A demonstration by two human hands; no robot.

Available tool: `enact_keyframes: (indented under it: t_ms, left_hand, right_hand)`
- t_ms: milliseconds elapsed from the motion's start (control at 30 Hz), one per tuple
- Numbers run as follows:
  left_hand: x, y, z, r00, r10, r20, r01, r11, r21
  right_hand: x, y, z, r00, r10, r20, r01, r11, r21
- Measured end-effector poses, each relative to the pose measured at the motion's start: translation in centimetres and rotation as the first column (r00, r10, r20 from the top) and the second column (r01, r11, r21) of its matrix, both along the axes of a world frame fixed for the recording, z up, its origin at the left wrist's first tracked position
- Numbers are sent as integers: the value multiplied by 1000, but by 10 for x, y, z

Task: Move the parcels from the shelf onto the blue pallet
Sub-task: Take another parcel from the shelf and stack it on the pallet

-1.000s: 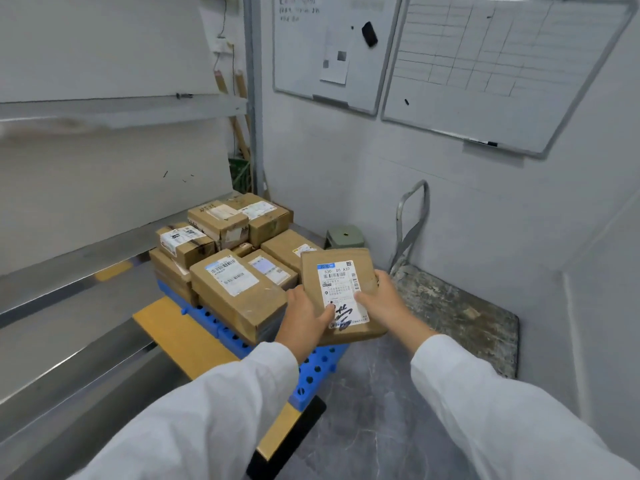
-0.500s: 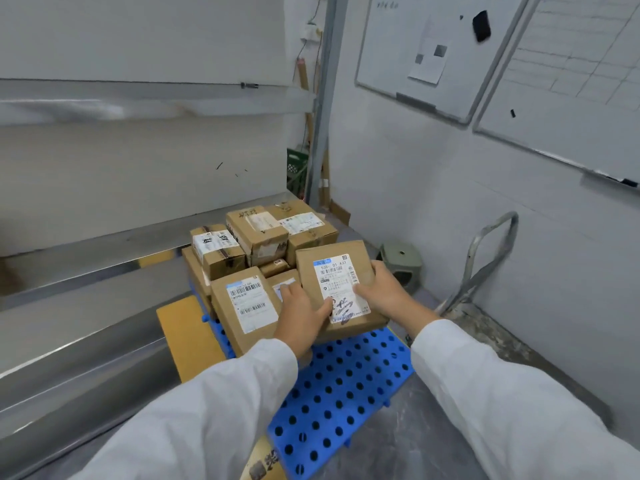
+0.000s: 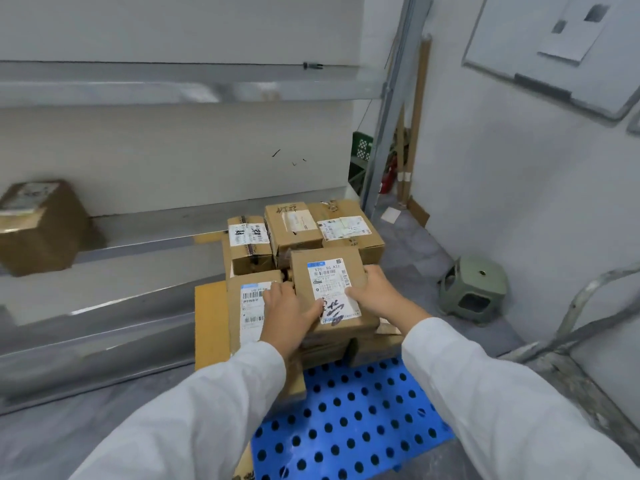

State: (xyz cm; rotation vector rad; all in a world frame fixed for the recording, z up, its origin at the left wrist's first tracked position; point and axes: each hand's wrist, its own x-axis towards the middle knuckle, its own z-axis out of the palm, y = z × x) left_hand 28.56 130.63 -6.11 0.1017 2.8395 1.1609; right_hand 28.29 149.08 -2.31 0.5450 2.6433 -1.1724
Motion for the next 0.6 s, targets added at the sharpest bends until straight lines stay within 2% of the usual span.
enact_keyframes:
  t_ms: [167,333,600]
  left_hand:
    - [6,5,-10,986,165,-1,-162,966,-204]
    - [10,4,-18,981,196,-4,-193,961,-199]
    - [11,12,-23,974,222,-51,-228,939,-258]
  right_hand:
    - [-17,4,-16,994,96,52,-92,993,-71]
    - [-26,6,-25,978,194,77,-186,977,-101]
    - [-29,10,-35,976,199,90,-193,978,-74]
